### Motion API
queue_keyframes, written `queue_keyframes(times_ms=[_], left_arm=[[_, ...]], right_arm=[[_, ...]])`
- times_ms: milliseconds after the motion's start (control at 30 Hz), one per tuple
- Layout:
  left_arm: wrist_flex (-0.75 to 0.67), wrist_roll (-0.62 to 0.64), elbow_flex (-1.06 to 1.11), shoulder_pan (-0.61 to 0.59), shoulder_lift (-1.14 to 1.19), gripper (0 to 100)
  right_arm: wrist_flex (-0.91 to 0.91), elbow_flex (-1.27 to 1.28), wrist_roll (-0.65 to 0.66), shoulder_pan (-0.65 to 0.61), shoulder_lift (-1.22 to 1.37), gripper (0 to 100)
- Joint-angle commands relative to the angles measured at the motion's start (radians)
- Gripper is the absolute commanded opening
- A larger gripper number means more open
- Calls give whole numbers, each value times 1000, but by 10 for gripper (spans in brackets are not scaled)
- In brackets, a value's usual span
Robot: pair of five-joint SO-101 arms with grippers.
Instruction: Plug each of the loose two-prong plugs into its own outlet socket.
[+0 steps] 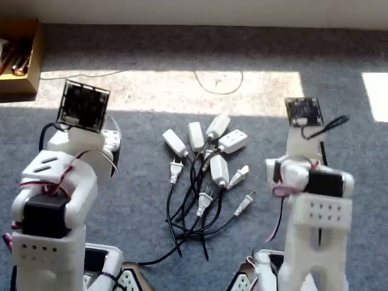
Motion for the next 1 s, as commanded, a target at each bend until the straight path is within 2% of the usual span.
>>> queue_keyframes(times_ms=[0, 100, 200, 367, 500, 567, 633, 700, 767, 833, 967], left_arm=[[8, 9, -213, -38, 323, 10], [17, 9, -394, -65, 653, 10], [46, 9, -575, -91, 928, 7], [166, 6, -816, -84, 1145, 10], [333, -32, -885, 24, 1247, 15], [385, -35, -888, 76, 1291, 61], [417, -35, -886, 110, 1326, 124], [427, -38, -886, 122, 1357, 151], [420, -40, -891, 120, 1388, 136], [419, -40, -895, 125, 1420, 123], [377, -31, -895, 168, 1483, 123]], right_arm=[[-42, -136, -51, -15, 286, 5], [-200, -33, -84, -10, 366, 5], [-409, 159, -101, -10, 312, 9], [-602, 424, -103, -22, 51, 9], [-636, 588, -133, -74, -177, 10], [-634, 645, -109, -102, -268, 19], [-633, 691, -98, -124, -334, 71], [-613, 728, -95, -134, -361, 148], [-602, 754, -68, -139, -361, 204], [-604, 783, -35, -137, -366, 212], [-630, 803, -57, -137, -367, 212]])
